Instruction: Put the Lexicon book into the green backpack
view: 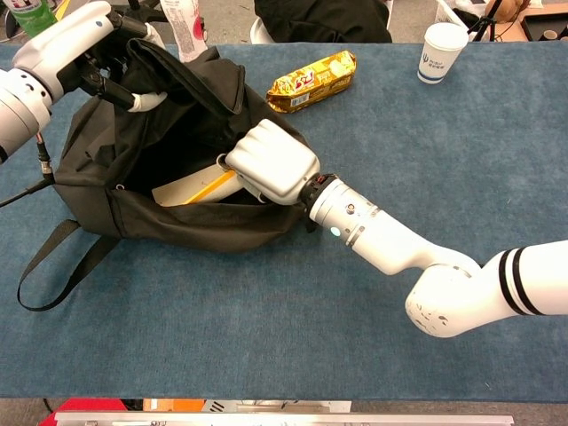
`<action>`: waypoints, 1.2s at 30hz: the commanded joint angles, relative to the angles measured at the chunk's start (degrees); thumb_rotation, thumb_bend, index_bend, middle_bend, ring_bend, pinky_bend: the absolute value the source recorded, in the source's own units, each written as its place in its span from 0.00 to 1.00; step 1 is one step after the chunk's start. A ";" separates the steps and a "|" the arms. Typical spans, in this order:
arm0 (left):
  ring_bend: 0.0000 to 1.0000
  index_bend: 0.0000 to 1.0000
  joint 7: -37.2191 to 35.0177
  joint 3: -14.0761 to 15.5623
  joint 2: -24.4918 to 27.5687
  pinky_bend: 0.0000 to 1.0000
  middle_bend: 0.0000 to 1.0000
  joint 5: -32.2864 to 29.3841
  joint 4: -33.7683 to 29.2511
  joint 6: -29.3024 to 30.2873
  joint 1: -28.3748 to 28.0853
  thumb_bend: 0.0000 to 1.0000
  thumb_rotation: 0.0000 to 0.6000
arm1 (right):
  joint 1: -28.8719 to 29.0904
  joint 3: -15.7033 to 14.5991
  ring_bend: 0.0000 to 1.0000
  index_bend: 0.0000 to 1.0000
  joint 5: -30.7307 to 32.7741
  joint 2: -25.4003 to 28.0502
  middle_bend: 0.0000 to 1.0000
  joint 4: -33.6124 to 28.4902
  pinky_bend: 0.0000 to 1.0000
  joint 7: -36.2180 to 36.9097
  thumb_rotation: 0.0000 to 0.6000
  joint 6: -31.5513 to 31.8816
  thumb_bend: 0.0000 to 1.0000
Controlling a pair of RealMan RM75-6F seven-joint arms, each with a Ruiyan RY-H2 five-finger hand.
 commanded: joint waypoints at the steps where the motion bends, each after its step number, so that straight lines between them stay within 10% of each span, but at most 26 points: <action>1: 0.63 0.56 0.04 0.00 0.02 0.83 0.64 -0.09 -0.01 0.04 0.02 0.32 1.00 | -0.30 0.31 0.40 0.49 0.59 0.72 0.48 -1.18 0.45 -0.67 1.00 -0.28 0.32; 7: 0.63 0.55 0.34 0.04 0.19 0.83 0.64 -0.42 -0.04 -0.10 -0.08 0.32 1.00 | -1.06 1.07 0.25 0.15 2.70 3.24 0.31 -5.39 0.32 -3.42 1.00 -1.82 0.32; 13: 0.62 0.55 0.45 0.01 0.40 0.83 0.64 -0.72 -0.09 -0.21 -0.15 0.32 1.00 | -1.85 1.70 0.17 0.02 5.14 6.75 0.22 -11.24 0.27 -6.00 1.00 -3.68 0.29; 36: 0.60 0.52 0.49 0.67 2.16 0.82 0.62 -0.99 -1.00 -1.13 0.05 0.32 1.00 | -6.43 0.22 0.14 0.10 7.45 21.96 0.26 -29.54 0.26 -7.51 1.00 -1.98 0.29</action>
